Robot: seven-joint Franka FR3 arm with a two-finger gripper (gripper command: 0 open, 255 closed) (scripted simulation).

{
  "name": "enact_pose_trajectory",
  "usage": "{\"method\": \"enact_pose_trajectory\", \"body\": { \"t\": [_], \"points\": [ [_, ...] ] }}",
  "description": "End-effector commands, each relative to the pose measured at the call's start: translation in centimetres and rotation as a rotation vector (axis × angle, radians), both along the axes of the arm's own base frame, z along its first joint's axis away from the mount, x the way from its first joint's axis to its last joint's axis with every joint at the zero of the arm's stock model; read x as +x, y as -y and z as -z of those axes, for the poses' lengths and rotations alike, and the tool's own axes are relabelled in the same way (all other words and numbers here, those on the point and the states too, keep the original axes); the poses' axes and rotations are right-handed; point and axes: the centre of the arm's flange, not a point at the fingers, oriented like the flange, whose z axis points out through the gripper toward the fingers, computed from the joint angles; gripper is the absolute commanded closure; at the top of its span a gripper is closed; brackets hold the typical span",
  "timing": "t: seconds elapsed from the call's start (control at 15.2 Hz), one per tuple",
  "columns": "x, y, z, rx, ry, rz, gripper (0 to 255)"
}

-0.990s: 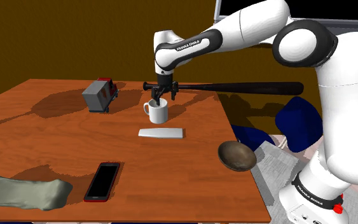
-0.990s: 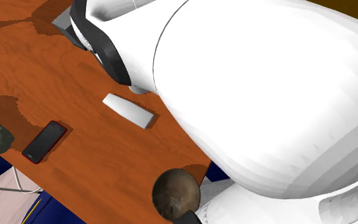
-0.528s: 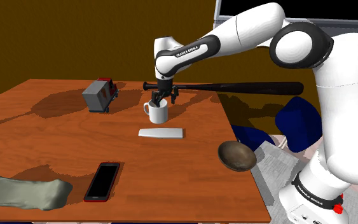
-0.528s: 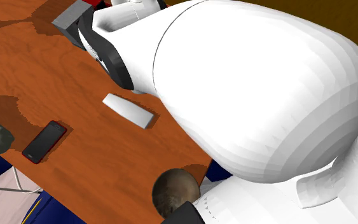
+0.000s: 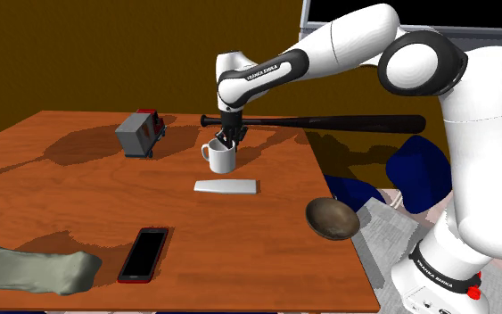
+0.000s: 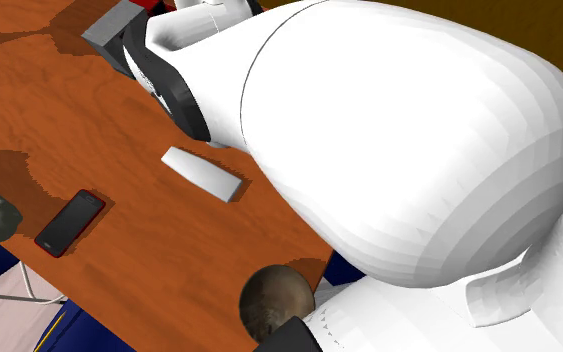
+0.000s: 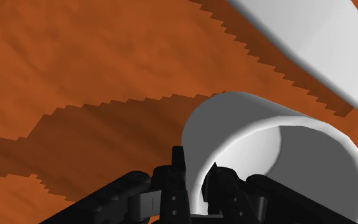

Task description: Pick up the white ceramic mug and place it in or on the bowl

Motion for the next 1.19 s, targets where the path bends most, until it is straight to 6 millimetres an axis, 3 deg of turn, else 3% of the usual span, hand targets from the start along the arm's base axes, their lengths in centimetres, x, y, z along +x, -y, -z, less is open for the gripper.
{"method": "enact_pose_trajectory", "body": {
  "t": [0.0,0.33,1.12],
  "points": [
    [0.0,0.0,0.0,0.000,0.000,0.000,255],
    [0.0,0.0,0.0,0.000,0.000,0.000,255],
    [0.0,0.0,-6.3,0.000,0.000,0.000,255]
  ]
}}
